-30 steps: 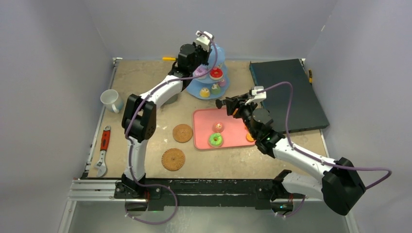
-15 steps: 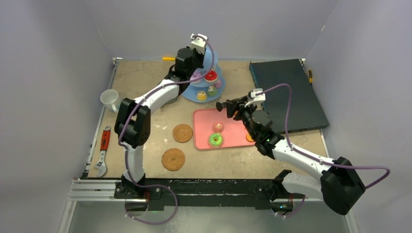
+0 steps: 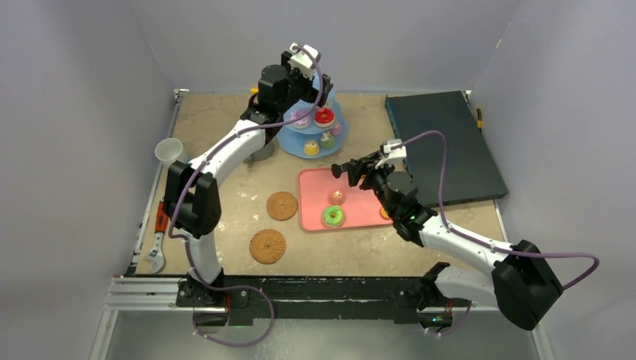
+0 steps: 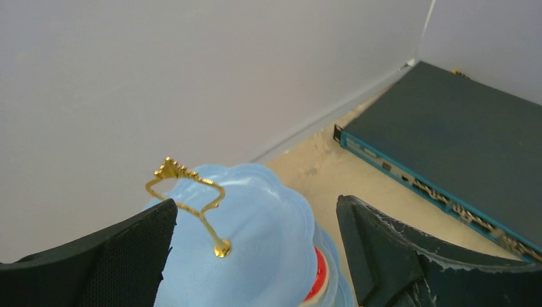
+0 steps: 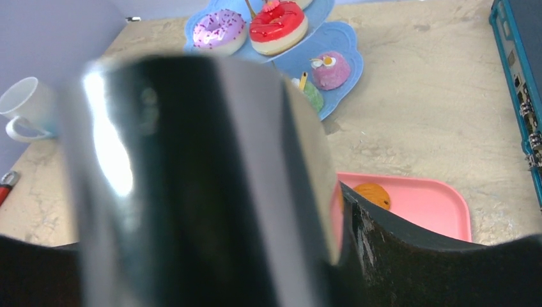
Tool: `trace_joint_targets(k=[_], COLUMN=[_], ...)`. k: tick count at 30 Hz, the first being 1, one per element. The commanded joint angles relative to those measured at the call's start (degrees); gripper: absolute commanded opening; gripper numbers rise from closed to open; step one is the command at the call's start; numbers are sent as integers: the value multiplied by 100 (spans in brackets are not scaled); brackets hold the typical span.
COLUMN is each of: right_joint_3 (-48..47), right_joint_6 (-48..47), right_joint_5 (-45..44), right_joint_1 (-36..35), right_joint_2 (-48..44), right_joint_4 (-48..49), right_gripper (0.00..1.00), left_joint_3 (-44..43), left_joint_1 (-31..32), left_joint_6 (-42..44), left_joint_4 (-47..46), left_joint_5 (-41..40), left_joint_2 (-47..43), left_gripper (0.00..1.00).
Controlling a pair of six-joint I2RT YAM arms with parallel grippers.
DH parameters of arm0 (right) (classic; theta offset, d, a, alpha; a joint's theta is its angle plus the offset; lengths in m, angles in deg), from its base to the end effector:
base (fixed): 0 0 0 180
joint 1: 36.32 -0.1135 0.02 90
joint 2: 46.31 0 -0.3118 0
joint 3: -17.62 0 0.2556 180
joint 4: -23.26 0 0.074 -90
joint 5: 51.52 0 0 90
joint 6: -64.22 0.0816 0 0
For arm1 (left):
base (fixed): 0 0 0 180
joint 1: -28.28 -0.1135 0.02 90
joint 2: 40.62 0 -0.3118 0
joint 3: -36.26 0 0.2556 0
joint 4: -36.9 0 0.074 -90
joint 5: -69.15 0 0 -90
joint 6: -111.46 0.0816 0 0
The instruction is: Serve the afternoon tea
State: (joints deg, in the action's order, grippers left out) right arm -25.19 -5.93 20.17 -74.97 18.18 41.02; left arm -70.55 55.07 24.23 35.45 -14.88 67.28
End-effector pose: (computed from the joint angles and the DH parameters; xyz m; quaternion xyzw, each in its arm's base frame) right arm 0.2303 0.1513 0.2901 -0.0107 0.7296 0.2278 0.6447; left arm 0.4662 -0.2449 0.4063 0.2153 0.6712 -0.1833 0.6852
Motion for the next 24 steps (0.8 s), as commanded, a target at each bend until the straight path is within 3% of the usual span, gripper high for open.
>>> trace_joint_targets(k=[1,8,17,24], right_joint_3=[0,7,-121,-126], right_joint_6=[-155,30,89,159], right_joint_5=[67,208,-271,-564], right_joint_1=[16,-61,-624,-856], right_joint_2=[159,478,956,1033], right_joint_4=[131,86,-201,-332], right_gripper=[67,68,68,60], left_joint_3=[-428,-194,-637,-723], left_joint_1=[-358,-1121,-1445,-1775], left_joint_6=[24,202,658,678], left_joint_4=[1090,2506,4280,4820], left_joint_5=[788,1122,472,570], left_joint_2=[-482,-1062,-896,-947], left_gripper=[96,99,99,99])
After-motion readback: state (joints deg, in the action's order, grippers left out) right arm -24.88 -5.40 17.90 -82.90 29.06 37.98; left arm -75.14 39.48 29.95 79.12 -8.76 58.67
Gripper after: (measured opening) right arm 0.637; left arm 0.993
